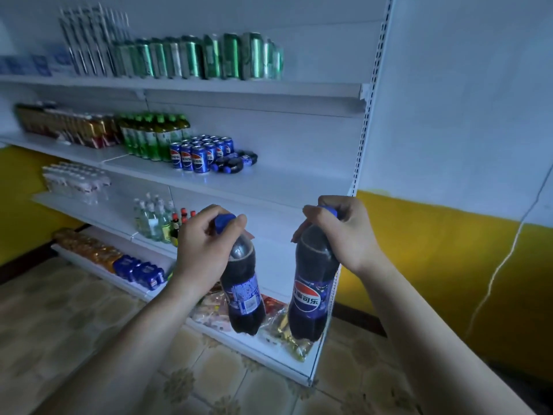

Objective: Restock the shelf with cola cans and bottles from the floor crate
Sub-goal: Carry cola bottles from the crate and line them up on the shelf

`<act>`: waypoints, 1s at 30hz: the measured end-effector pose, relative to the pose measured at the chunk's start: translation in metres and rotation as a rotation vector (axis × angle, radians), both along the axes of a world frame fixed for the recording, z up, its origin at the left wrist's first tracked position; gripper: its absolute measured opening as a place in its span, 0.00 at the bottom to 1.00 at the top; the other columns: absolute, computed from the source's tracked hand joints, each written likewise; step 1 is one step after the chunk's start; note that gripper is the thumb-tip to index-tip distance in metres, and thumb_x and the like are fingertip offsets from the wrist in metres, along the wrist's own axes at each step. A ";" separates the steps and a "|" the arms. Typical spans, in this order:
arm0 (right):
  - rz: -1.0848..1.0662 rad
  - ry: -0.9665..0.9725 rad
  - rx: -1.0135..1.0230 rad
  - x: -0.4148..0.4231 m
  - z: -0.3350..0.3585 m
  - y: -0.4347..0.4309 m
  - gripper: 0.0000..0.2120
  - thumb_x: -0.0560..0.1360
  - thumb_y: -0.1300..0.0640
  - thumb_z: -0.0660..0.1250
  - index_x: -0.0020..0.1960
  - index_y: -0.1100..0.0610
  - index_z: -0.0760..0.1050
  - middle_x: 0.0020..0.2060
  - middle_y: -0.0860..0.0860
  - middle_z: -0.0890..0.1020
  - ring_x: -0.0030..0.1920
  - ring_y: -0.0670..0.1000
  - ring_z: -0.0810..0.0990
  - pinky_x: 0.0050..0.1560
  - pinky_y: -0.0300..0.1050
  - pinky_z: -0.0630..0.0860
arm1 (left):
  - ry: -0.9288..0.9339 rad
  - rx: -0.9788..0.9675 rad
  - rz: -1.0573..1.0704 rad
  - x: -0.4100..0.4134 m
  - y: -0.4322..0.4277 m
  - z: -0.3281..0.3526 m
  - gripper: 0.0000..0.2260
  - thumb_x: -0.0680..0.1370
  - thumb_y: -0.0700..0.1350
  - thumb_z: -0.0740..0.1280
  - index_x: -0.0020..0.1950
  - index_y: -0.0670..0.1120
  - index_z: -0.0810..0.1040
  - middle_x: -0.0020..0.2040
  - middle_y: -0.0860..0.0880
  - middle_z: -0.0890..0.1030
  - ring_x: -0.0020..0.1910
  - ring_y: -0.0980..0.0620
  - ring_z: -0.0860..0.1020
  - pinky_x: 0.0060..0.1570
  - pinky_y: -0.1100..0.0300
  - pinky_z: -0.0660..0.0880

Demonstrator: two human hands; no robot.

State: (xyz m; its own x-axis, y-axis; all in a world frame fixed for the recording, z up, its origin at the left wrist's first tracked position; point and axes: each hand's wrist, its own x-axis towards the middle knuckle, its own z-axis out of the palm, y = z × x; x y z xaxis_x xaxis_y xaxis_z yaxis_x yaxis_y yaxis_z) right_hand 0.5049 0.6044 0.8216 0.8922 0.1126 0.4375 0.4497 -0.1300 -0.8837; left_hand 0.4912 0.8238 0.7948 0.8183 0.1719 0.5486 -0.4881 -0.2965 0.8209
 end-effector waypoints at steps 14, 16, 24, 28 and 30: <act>0.046 0.039 0.011 0.280 0.009 0.044 0.20 0.74 0.62 0.70 0.30 0.60 0.63 0.29 0.66 0.83 0.33 0.55 0.87 0.34 0.41 0.73 | 0.017 0.022 0.121 0.259 0.025 0.033 0.14 0.74 0.56 0.70 0.40 0.45 0.78 0.37 0.44 0.83 0.39 0.45 0.84 0.47 0.39 0.81; 0.022 0.028 0.003 0.319 0.016 0.055 0.22 0.73 0.59 0.71 0.28 0.55 0.61 0.27 0.65 0.81 0.35 0.59 0.87 0.34 0.42 0.71 | -0.008 0.002 0.149 0.299 0.031 0.038 0.16 0.72 0.58 0.70 0.40 0.45 0.78 0.38 0.39 0.83 0.40 0.39 0.83 0.47 0.38 0.80; -0.144 0.002 -0.054 0.453 0.029 0.094 0.24 0.68 0.49 0.71 0.29 0.58 0.59 0.31 0.73 0.72 0.43 0.74 0.80 0.34 0.51 0.67 | -0.142 0.064 0.100 0.441 0.052 0.049 0.19 0.73 0.56 0.69 0.36 0.40 0.75 0.32 0.43 0.78 0.34 0.43 0.77 0.39 0.48 0.75; -0.237 -0.002 -0.062 0.497 0.020 0.110 0.24 0.69 0.50 0.70 0.32 0.61 0.58 0.31 0.73 0.72 0.43 0.75 0.79 0.34 0.51 0.67 | -0.127 0.071 0.025 0.509 0.067 0.038 0.19 0.73 0.56 0.70 0.36 0.40 0.75 0.33 0.43 0.77 0.36 0.41 0.78 0.42 0.43 0.75; -0.286 0.016 -0.064 0.514 0.015 0.117 0.24 0.69 0.49 0.71 0.32 0.61 0.58 0.31 0.73 0.73 0.42 0.75 0.80 0.34 0.52 0.69 | -0.087 0.052 -0.014 0.535 0.072 0.033 0.20 0.73 0.57 0.70 0.36 0.40 0.75 0.34 0.43 0.78 0.36 0.41 0.78 0.42 0.43 0.76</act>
State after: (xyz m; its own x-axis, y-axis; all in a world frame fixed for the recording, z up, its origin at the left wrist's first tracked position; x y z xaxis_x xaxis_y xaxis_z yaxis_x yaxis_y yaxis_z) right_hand 1.0189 0.7219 0.8365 0.8984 -0.1178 0.4231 0.3726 -0.3054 -0.8763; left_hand 1.0262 0.8963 0.8281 0.7691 0.1304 0.6256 -0.5612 -0.3306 0.7588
